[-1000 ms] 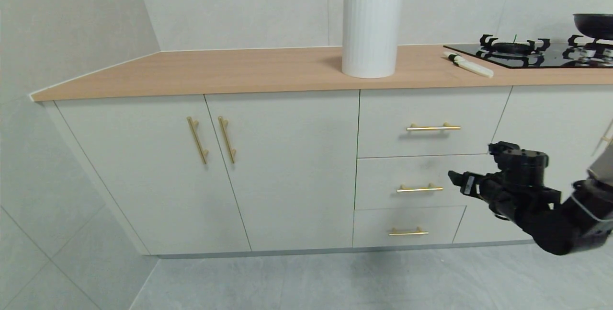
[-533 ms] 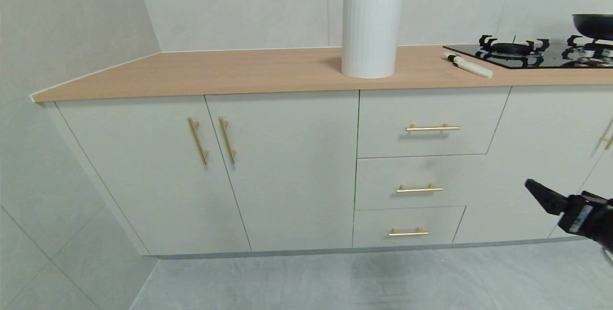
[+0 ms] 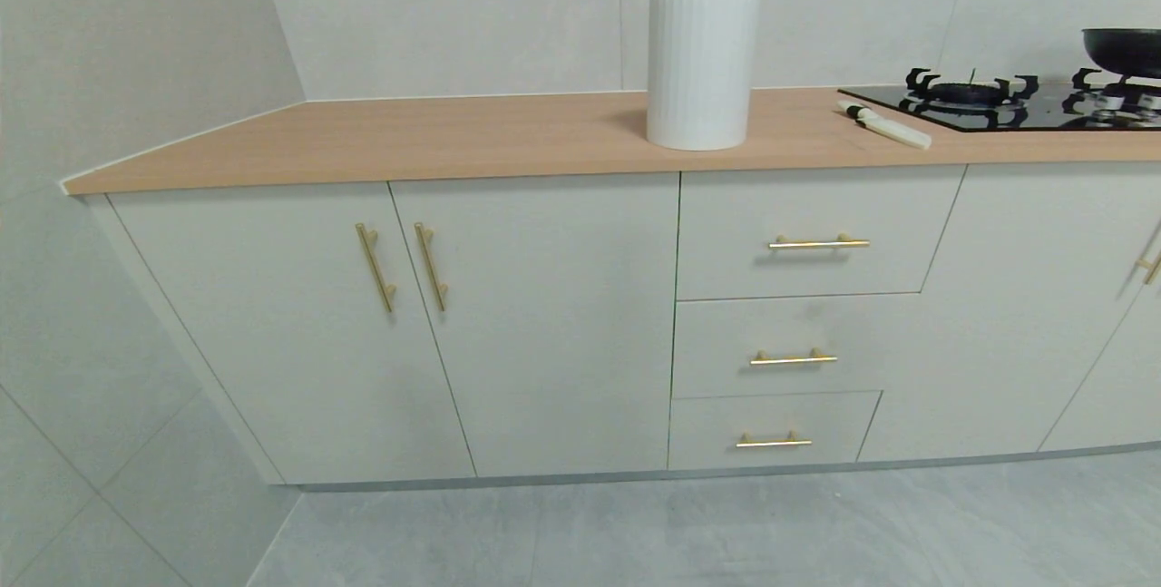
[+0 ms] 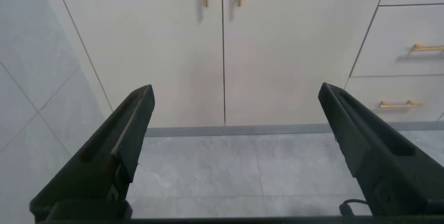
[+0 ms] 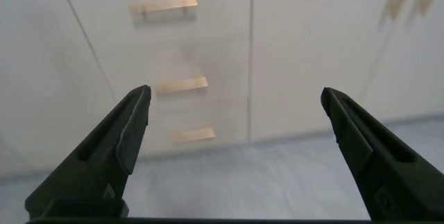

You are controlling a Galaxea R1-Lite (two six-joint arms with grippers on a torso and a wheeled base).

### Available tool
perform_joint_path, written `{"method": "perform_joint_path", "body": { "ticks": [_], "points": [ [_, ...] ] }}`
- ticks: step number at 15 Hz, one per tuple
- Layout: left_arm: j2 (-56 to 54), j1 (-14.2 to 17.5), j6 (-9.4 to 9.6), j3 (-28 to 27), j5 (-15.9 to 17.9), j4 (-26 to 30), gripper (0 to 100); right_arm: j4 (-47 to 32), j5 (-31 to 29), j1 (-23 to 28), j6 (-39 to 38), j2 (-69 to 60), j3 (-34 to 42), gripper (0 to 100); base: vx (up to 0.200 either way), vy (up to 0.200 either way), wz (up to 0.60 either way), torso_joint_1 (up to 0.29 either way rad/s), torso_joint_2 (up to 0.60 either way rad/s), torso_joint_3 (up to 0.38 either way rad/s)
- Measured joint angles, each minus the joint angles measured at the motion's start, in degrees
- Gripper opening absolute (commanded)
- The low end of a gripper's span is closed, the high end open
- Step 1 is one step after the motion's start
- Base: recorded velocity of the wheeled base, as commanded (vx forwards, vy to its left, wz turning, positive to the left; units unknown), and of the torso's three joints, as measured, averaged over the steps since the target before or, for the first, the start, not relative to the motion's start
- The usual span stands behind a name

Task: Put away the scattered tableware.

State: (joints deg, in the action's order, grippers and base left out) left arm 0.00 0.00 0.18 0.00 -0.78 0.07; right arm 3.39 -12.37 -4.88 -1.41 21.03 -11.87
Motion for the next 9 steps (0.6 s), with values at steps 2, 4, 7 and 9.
{"method": "perform_joint_path", "body": {
  "ticks": [2, 4, 7, 9],
  "points": [
    [0.00, 0.00, -0.02, 0.00, 0.00, 0.02, 100, -9.68, 1.38, 2.24, 0.98, -10.14, -4.80, 100, 0.000, 0.000, 0.00, 0.000, 0.00, 0.000],
    [0.00, 0.00, -0.02, 0.00, 0.02, 0.02, 100, -10.75, 4.17, 4.24, 1.32, -16.37, -5.75, 100, 0.000, 0.000, 0.00, 0.000, 0.00, 0.000],
    [0.00, 0.00, 0.00, 0.00, 0.00, 0.02, 100, -10.12, 4.96, 4.88, 1.32, -19.96, -0.11, 100, 0.000, 0.000, 0.00, 0.000, 0.00, 0.000],
    [0.00, 0.00, -0.02, 0.00, 0.00, 0.02, 100, -3.79, 7.09, 4.92, 1.41, -20.70, 6.03, 100, 0.000, 0.000, 0.00, 0.000, 0.00, 0.000]
  ]
}}
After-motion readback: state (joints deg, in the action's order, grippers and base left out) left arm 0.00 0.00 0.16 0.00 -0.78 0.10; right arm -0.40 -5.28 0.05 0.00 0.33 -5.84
